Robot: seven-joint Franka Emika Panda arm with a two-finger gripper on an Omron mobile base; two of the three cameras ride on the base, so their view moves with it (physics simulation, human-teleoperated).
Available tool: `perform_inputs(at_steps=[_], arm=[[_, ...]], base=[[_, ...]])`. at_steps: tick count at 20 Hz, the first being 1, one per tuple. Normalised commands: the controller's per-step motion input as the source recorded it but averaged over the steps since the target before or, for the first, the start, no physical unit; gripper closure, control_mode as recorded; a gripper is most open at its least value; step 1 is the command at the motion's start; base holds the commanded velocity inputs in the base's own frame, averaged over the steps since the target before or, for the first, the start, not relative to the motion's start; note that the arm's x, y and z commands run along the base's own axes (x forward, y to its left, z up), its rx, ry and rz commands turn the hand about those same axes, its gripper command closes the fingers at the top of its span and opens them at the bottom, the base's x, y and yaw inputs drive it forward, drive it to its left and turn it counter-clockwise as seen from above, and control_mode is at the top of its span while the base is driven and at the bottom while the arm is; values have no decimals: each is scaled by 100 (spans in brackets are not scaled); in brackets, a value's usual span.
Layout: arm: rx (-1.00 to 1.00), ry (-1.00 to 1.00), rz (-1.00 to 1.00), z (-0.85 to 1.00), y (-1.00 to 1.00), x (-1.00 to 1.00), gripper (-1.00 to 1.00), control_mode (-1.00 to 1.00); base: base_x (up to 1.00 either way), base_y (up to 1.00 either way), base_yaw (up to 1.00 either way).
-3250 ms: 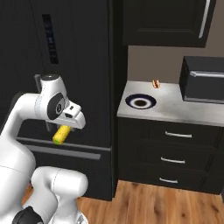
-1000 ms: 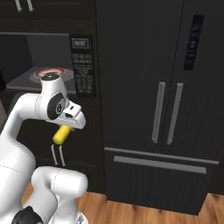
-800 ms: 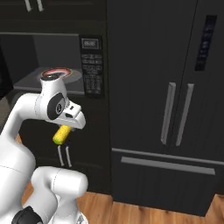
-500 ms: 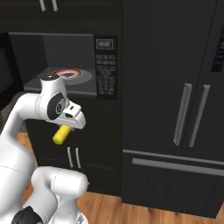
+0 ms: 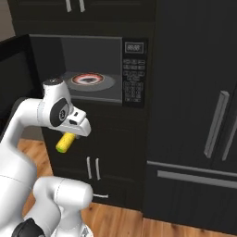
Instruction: Pick the corn from the counter and place it in the microwave. Then turn on the microwave.
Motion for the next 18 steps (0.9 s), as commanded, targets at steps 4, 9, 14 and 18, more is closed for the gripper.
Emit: perform_inputs(at_steps=[4, 9, 14, 18], arm=[[0, 0, 0, 0, 0, 0, 100, 100], [0, 0, 0, 0, 0, 0, 100, 100], [0, 0, 0, 0, 0, 0, 100, 100], [0, 0, 0, 0, 0, 0, 100, 100]], base=[[0, 29, 17], [7, 22, 13], [24, 3, 7], [33, 0, 3]])
